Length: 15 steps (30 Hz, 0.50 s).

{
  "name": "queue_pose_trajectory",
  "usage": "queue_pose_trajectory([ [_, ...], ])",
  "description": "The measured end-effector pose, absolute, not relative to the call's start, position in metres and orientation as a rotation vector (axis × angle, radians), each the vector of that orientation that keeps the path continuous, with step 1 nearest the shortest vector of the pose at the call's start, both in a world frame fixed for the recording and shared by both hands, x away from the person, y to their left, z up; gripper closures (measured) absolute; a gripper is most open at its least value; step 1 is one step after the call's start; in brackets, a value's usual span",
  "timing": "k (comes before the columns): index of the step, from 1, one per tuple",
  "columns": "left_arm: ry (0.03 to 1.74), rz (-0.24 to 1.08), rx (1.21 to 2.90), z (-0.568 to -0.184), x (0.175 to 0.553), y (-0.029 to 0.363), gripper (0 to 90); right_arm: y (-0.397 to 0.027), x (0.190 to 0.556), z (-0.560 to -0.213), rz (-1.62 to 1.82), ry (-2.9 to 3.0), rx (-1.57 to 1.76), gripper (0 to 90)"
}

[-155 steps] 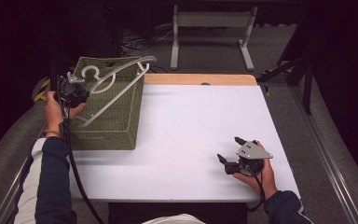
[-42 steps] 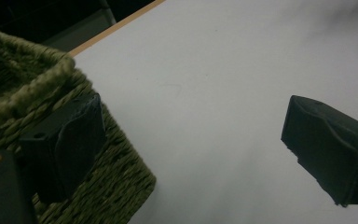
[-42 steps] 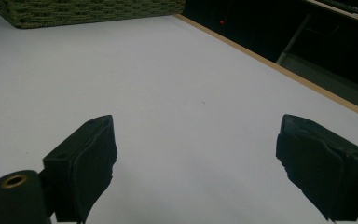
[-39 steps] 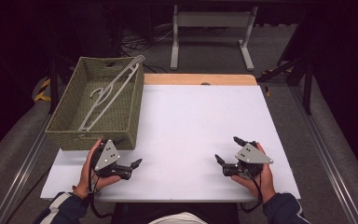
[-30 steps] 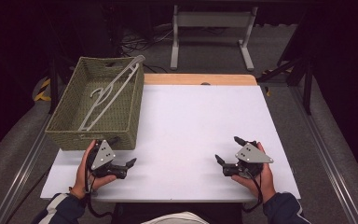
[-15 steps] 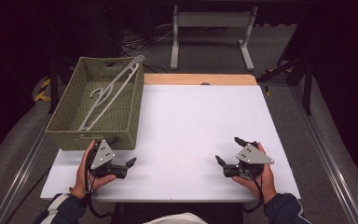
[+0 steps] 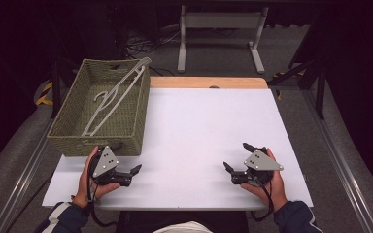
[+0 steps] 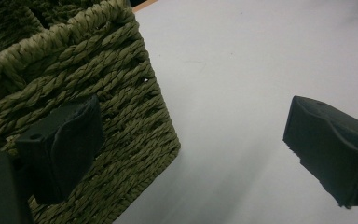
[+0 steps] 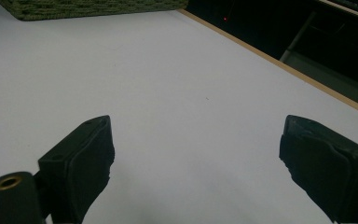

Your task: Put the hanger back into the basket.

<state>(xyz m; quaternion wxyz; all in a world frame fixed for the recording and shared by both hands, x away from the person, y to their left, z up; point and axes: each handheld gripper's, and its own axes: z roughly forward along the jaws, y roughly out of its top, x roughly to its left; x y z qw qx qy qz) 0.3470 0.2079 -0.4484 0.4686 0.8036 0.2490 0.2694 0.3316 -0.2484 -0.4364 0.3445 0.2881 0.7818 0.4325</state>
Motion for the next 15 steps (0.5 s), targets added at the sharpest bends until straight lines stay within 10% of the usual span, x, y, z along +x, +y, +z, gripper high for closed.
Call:
queue_pose_trajectory([
  [15,0.611,0.66,1.994,-0.4497,0.3498,0.2059,5.7,-0.2499,0.3308,-0.4368,1.128,2.04,0.739,10.9],
])
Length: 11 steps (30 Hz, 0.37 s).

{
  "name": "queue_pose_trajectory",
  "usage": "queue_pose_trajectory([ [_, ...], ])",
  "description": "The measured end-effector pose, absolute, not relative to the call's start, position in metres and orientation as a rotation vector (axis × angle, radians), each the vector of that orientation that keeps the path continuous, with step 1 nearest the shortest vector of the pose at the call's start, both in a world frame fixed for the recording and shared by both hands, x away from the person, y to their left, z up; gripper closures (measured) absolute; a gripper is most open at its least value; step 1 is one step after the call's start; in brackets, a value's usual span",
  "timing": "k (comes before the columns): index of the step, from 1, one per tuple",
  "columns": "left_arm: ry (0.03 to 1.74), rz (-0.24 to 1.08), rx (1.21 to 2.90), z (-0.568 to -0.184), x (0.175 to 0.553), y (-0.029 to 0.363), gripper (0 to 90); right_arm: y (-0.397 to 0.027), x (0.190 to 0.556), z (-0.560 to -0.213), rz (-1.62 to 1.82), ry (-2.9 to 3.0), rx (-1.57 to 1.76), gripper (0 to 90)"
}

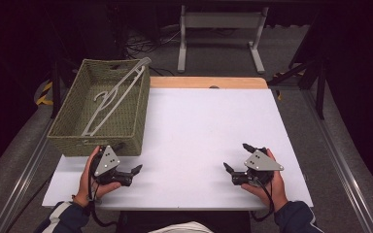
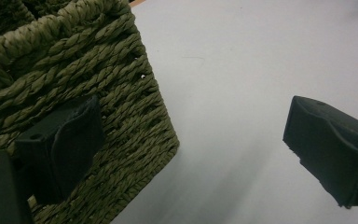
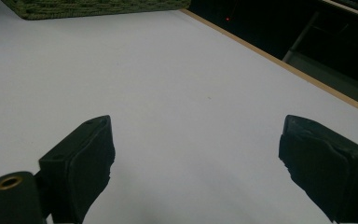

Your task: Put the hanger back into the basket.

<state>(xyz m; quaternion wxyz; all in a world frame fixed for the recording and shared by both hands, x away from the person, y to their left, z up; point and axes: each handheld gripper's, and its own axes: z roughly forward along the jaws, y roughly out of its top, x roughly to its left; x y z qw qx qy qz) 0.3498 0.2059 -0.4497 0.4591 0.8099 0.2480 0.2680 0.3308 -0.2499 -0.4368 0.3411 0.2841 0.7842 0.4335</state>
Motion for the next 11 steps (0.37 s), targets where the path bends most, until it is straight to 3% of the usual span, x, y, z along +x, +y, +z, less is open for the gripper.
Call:
queue_pose_trajectory([
  [11,0.628,0.662,1.998,-0.4502,0.3487,0.2057,5.9,-0.2528,0.3377,-0.4385,1.138,2.031,0.776,10.7],
])
